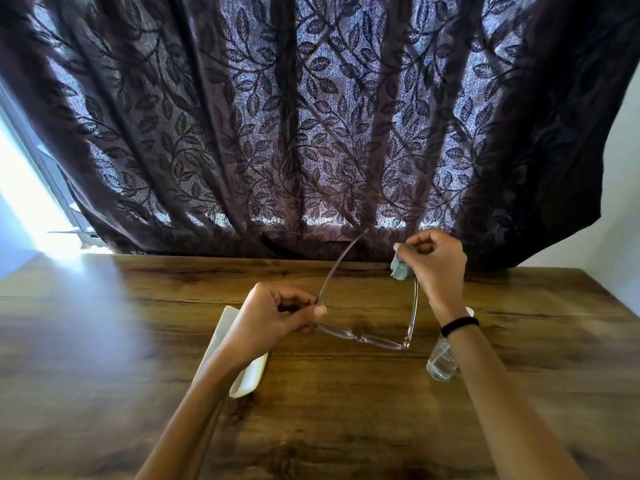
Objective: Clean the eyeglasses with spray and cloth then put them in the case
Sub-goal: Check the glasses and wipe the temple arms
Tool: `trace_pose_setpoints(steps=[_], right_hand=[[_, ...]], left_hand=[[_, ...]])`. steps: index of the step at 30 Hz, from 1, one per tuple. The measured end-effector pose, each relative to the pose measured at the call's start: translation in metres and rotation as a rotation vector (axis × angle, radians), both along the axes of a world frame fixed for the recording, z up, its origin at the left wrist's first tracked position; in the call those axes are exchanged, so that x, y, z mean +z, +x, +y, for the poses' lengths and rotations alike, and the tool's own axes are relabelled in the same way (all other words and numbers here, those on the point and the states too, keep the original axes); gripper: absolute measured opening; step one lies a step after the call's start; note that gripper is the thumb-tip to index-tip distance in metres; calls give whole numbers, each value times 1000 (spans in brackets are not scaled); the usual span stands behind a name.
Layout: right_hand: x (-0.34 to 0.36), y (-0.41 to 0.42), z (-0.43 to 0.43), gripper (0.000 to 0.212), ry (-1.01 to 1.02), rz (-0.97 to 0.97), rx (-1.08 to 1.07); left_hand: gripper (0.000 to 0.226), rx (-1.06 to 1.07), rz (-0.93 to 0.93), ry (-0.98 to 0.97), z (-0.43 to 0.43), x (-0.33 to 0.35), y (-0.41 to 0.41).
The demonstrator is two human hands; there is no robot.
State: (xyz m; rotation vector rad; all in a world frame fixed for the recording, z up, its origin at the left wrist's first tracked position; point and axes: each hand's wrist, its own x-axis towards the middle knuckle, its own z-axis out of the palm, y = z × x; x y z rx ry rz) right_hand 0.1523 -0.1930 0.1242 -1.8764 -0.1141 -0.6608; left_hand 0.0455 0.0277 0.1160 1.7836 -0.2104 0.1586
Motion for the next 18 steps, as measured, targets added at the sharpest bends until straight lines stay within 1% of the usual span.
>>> trace_pose_setpoints(steps=[4,7,9,12,14,18], right_hand=[[-3,3,0,17,-104,-9,-30],[-4,4,0,19,-170,-33,-59],[-4,4,0,18,-220,-55,-53],[-1,4,1,15,-366,-142,-35],[1,3,0,14,-402,-184,-39],[6,-2,-3,15,-313,-264,-61]], left_hand=[[19,-6,-13,59,1,0,-2],[21,-2,-26,102,4,-1,-2],[21,11,-18,90,6,-2,-1],[16,19,-19,75,9,-3,-1],[9,54,-10,12,9,-5,-1],[7,166,18,-132,12,-8,2]])
